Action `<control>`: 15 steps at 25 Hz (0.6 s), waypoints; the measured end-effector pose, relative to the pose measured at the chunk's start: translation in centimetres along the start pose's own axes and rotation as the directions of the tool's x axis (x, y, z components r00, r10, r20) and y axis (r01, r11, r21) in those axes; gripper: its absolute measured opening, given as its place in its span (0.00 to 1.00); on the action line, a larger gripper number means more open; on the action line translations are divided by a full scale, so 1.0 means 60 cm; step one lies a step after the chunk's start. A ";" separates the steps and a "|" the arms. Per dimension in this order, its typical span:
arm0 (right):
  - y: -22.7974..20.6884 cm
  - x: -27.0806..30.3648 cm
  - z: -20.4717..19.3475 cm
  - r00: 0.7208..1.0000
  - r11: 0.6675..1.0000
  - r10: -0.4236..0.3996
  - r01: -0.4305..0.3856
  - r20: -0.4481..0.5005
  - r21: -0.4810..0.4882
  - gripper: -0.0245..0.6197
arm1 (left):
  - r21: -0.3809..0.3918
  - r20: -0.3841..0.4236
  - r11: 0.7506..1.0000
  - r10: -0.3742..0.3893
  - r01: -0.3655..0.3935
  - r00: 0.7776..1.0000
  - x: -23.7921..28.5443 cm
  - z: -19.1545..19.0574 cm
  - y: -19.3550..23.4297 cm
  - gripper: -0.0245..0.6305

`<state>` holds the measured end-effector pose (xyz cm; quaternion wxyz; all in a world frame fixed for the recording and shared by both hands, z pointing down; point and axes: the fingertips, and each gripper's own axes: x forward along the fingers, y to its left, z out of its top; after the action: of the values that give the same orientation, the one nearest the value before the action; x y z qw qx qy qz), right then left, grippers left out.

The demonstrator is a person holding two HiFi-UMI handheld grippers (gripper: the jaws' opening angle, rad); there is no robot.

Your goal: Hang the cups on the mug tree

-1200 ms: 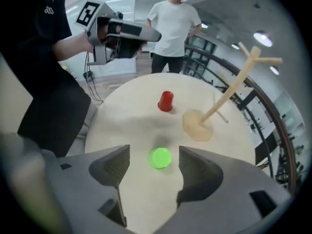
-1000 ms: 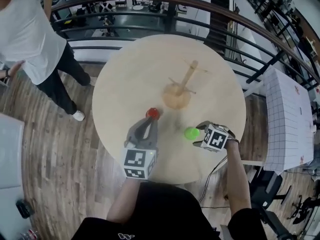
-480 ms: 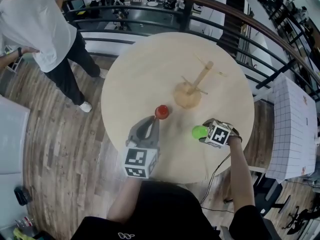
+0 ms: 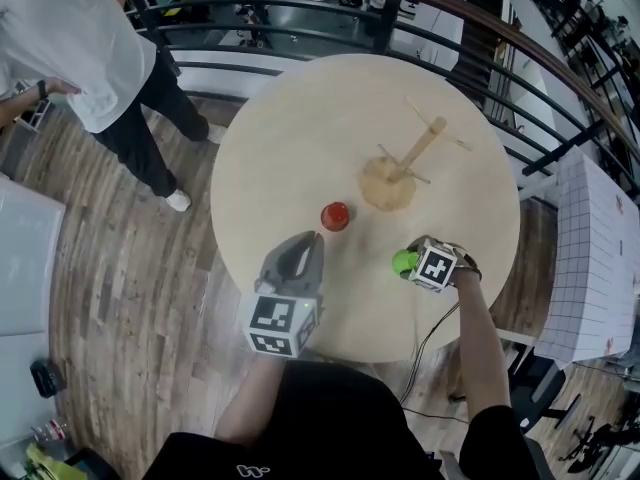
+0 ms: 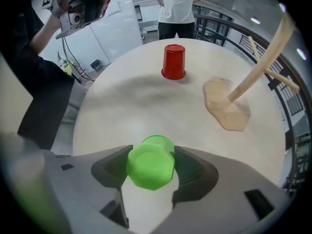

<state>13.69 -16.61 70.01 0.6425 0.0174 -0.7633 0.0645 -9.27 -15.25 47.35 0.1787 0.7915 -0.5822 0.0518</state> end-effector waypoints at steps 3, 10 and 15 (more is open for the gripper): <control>0.003 -0.002 0.001 1.000 1.000 -0.001 0.001 -0.007 0.010 0.46 | -0.008 0.005 1.000 -0.001 0.001 1.000 -0.002 0.005 0.003 0.09; 0.010 -0.083 0.085 0.939 0.991 -0.041 -0.005 0.343 0.131 0.46 | -0.010 0.030 0.999 -0.036 0.036 0.999 0.009 0.021 -0.006 0.09; 0.004 -0.200 0.127 0.809 0.978 -0.174 0.078 0.561 0.192 0.46 | 0.000 0.041 0.997 -0.077 0.077 0.996 0.029 0.041 -0.033 0.09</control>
<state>8.28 -17.95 56.95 0.3817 0.1382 -0.9109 0.0743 -7.19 -17.14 45.12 0.1690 0.8141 -0.5549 0.0284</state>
